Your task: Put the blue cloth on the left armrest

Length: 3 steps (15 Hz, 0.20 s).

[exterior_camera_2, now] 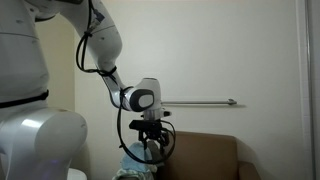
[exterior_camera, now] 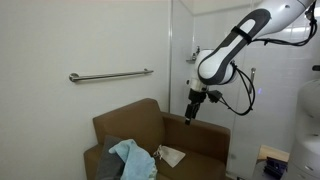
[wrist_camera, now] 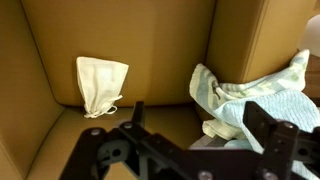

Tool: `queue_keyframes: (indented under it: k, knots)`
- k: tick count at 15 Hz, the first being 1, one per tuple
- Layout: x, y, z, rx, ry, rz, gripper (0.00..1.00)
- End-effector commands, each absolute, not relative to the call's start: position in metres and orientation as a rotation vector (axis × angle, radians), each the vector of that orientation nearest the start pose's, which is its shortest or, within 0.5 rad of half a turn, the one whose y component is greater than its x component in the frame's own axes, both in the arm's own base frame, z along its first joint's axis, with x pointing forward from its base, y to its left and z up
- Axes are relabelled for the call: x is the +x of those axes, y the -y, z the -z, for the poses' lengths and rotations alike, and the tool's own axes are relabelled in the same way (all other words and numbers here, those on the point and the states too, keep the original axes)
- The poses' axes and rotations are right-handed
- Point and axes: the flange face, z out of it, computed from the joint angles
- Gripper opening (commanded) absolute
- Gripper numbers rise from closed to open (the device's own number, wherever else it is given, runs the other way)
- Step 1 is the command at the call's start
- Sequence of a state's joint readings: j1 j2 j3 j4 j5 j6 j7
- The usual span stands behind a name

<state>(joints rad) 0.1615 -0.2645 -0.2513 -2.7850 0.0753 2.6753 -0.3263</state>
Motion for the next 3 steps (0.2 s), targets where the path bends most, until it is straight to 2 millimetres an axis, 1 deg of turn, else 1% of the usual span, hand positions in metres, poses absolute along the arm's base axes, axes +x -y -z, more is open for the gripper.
queue_keyframes:
  k: [1,3]
  knots:
    - [0.3887,0.0358,-0.2986,-3.050,0.259,0.241,1.00]
    - [0.3885,0.0363,-0.2970,-3.051,0.258,0.235,1.00]
